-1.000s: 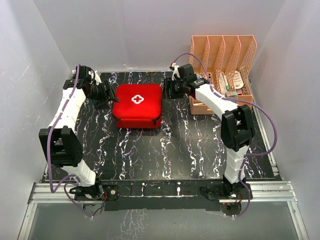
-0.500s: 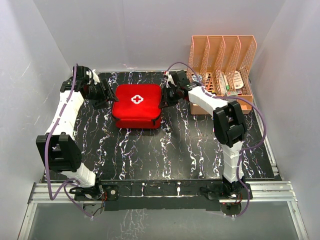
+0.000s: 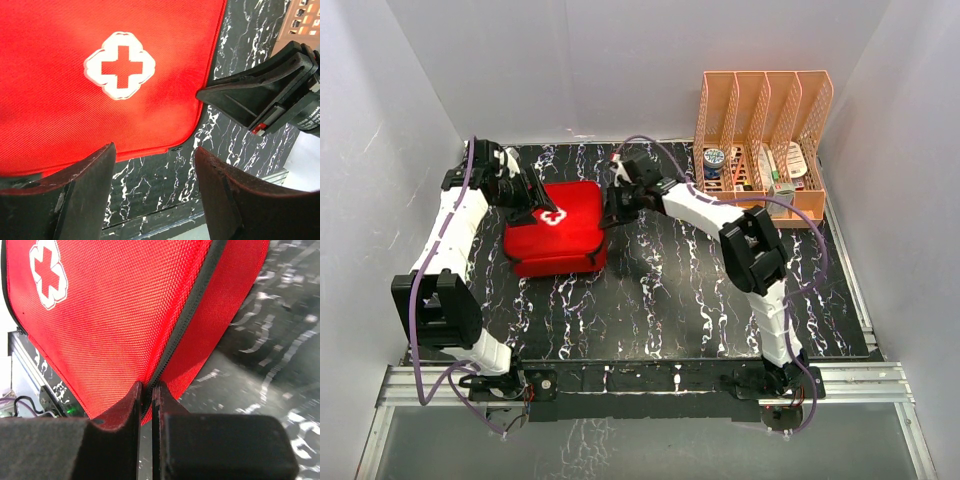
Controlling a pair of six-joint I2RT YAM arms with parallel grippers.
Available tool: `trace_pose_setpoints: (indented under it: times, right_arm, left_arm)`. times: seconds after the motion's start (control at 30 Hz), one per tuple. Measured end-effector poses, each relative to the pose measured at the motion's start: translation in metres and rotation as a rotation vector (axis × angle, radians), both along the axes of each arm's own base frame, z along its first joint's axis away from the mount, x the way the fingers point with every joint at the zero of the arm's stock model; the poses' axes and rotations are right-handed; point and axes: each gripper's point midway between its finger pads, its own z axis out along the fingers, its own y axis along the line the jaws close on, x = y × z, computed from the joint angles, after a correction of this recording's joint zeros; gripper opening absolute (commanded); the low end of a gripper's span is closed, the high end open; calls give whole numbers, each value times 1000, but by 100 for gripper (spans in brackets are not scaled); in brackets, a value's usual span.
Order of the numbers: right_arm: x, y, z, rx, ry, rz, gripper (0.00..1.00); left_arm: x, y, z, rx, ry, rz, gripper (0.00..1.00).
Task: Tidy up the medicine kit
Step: Move the medicine pouch to the center of the board.
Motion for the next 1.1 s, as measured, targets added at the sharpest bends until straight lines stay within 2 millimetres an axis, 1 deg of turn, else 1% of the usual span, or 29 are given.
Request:
trace_pose_setpoints:
  times: [0.07,0.13,0.23,0.3,0.37,0.47,0.57,0.63,0.73,0.83,0.9,0.97,1.03,1.1]
  right_arm:
    - [-7,19,0,21,4,29,0]
    - [-13,33,1,45,13,45,0]
    - [-19,43,1,63,27,47,0]
    - [-21,45,1,64,33,44,0]
    - [-20,44,1,65,36,40,0]
    - [-20,44,1,63,36,38,0]
    - [-20,45,1,60,40,37,0]
    - [-18,46,2,59,40,38,0]
    - [-15,46,2,53,35,35,0]
    - [-12,46,2,50,32,36,0]
    - [-11,46,2,50,30,37,0]
    - [-11,46,2,49,26,41,0]
    - [-11,46,2,50,24,44,0]
    - [-11,45,2,51,24,47,0]
  left_arm:
    - [-8,0,-7,-3,28,16,62]
    - [-17,1,-15,-2,55,30,61]
    - [-28,2,-26,3,92,43,60]
    - [-29,5,-28,21,98,52,60]
    - [-29,13,-28,60,95,71,61]
    - [-25,33,-22,150,69,115,66]
    - [-17,66,-12,253,24,188,68]
    - [-13,94,-5,344,1,245,68]
    - [-14,128,-2,451,-1,315,68]
    - [-19,155,-1,533,15,368,68]
    - [-22,167,-2,556,26,386,69]
    - [-23,171,-5,541,37,391,68]
    - [-20,169,-13,496,55,378,68]
    - [-17,163,-26,441,79,353,69]
